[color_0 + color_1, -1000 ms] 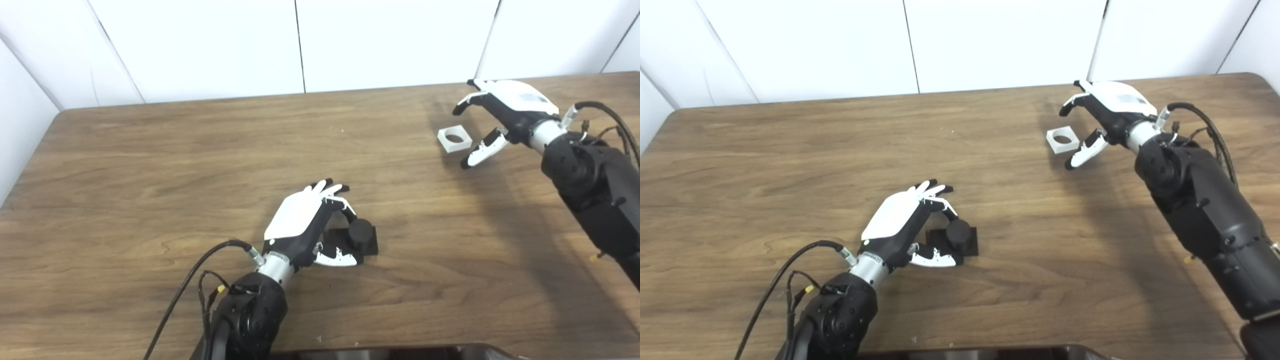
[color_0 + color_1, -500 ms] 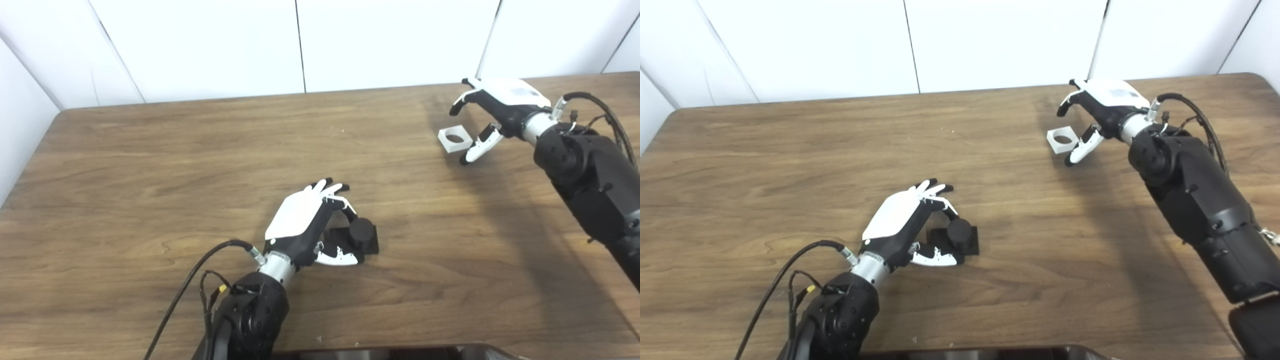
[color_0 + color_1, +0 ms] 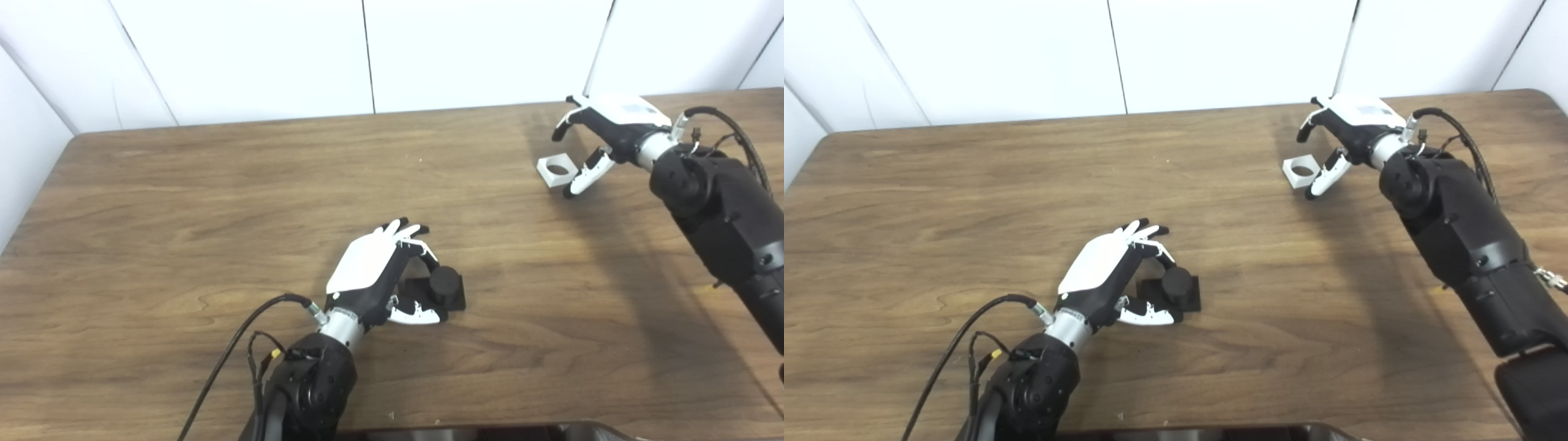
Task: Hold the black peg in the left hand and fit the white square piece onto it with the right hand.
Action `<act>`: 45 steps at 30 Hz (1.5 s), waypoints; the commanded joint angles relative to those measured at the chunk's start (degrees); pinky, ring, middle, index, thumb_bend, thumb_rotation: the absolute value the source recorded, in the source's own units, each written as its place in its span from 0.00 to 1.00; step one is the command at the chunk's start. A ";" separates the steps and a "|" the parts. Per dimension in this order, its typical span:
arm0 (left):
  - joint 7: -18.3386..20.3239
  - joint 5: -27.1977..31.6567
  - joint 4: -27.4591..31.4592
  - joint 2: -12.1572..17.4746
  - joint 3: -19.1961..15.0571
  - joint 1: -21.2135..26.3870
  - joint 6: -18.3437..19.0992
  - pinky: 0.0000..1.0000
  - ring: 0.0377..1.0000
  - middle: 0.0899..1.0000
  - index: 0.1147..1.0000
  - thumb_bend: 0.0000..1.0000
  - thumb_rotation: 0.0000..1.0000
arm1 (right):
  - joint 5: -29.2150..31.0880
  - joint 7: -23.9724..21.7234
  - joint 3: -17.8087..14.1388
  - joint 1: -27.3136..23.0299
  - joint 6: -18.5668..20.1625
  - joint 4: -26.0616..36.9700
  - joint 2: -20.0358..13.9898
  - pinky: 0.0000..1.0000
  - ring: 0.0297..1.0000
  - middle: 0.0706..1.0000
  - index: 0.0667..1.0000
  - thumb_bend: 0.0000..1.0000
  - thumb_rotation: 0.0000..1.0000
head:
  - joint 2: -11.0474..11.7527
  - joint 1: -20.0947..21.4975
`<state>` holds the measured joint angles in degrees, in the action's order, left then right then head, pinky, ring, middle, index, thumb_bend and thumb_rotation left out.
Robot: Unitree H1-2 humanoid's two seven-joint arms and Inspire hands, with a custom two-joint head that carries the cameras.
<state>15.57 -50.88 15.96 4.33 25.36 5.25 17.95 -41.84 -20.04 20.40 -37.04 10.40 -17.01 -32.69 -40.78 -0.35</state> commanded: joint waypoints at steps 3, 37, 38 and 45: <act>-0.39 -1.26 -0.23 -0.06 -0.09 0.76 0.38 1.00 1.00 0.91 0.42 0.50 0.09 | -0.52 2.01 -0.50 -3.58 -2.05 0.16 -0.02 1.00 1.00 0.97 0.64 0.85 0.18 | -0.18 0.07; -2.15 -0.17 -1.66 -0.60 -0.63 1.83 -0.35 1.00 1.00 0.91 0.42 0.50 0.09 | -0.87 2.53 0.96 -4.44 -3.91 -4.18 0.53 1.00 1.00 0.96 0.62 0.82 0.17 | 0.21 0.18; -2.16 -0.16 -1.65 -0.58 -0.62 1.81 -0.38 1.00 1.00 0.91 0.42 0.50 0.09 | -0.93 2.45 1.01 -4.43 -3.74 -4.10 0.53 1.00 1.00 0.96 0.62 0.82 0.17 | 0.21 0.18; -1.94 -0.29 -1.59 -0.40 -0.54 1.83 -0.32 1.00 1.00 0.91 0.42 0.50 0.09 | -0.97 2.80 0.94 -4.50 -3.80 -4.09 0.52 1.00 1.00 0.96 0.62 0.83 0.18 | 0.17 0.16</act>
<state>14.09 -50.43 14.57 3.78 25.07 5.83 17.73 -42.13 -18.42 21.63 -38.46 7.94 -21.84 -31.61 -40.60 -0.18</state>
